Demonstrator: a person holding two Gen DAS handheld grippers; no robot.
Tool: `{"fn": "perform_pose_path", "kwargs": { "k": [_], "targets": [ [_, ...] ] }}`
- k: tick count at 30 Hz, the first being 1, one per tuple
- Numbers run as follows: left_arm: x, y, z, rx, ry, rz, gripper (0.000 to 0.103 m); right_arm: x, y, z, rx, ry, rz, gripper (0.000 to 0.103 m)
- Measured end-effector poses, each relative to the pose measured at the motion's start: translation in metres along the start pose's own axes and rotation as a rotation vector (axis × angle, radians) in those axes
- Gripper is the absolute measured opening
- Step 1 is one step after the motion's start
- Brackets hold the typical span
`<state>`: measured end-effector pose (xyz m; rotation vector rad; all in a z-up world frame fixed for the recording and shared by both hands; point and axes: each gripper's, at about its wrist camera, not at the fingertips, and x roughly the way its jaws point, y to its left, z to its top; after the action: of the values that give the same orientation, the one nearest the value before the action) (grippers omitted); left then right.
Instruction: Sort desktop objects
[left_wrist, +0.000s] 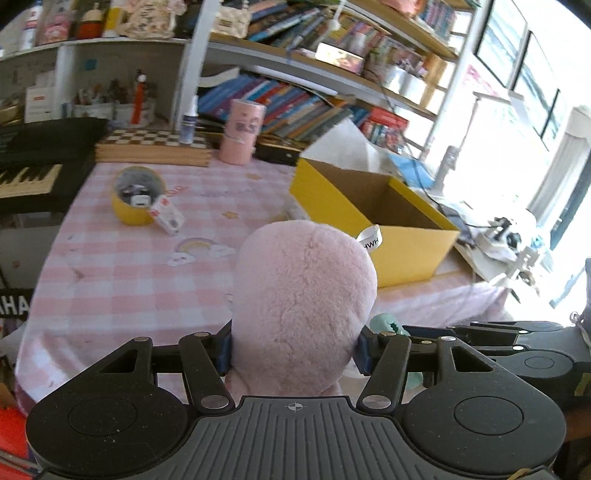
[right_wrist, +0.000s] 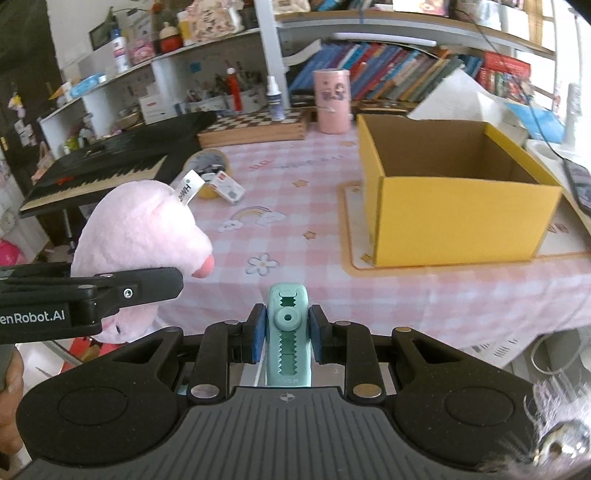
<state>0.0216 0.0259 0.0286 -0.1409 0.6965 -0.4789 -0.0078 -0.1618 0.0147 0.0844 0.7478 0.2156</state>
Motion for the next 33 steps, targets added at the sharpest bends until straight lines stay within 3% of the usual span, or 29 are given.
{"fn": "perform_pose_path", "kwargs": {
  "k": [12, 33],
  "targets": [
    [0.023, -0.032, -0.005, 0.083, 0.063, -0.127, 0.058, -0.023, -0.032, -0.024, 0.123, 0.013, -0.141, 0.023],
    [0.057, -0.076, 0.008, 0.163, 0.089, -0.189, 0.058, -0.031, -0.081, -0.024, 0.202, 0.024, -0.196, 0.023]
  ]
}}
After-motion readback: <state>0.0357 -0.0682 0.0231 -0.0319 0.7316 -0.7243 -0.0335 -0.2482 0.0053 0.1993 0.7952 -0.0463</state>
